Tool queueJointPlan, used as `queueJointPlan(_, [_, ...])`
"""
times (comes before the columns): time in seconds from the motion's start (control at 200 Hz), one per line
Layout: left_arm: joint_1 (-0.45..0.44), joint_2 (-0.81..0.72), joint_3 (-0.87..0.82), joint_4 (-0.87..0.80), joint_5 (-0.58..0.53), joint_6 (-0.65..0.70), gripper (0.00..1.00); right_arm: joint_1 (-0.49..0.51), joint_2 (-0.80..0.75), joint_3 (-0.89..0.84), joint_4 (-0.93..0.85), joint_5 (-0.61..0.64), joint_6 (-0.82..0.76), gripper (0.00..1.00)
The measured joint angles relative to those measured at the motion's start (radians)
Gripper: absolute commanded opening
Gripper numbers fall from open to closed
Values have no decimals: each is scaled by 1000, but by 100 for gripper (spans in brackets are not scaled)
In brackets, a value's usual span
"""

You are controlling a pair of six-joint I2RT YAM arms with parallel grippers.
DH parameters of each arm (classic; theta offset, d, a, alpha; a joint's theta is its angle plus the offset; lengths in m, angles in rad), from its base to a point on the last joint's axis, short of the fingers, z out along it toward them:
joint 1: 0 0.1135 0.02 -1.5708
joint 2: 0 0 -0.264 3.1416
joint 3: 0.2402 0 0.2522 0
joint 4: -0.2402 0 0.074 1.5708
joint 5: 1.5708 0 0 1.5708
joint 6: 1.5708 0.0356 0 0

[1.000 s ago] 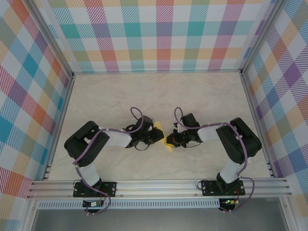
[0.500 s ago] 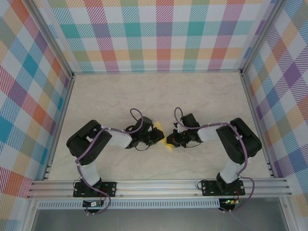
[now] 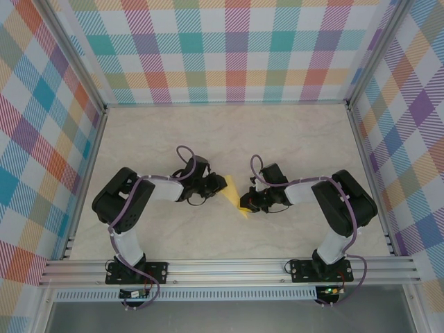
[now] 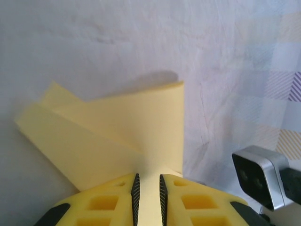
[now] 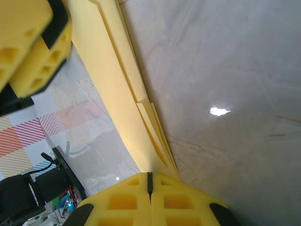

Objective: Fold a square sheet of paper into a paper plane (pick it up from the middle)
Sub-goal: Fold the wing for the fifth time at the center of the table.

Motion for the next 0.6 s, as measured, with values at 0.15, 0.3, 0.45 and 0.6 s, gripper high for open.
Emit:
queueJointPlan(0.15, [69,10,18,-33,18,35,22,0,-2,0,0,0,0,1])
queueJointPlan(0.3, [138,13,37,-69,46,68,24,0,-5,0,-2,1,1,2])
queueJointPlan(0.45, [181,0,64,-137,45,94,31,1,-24,-20,10,1,26,5])
queueJointPlan(0.6, [172,-103,80,-258,25,120,57,5,-140,-80,-39,25,54,15])
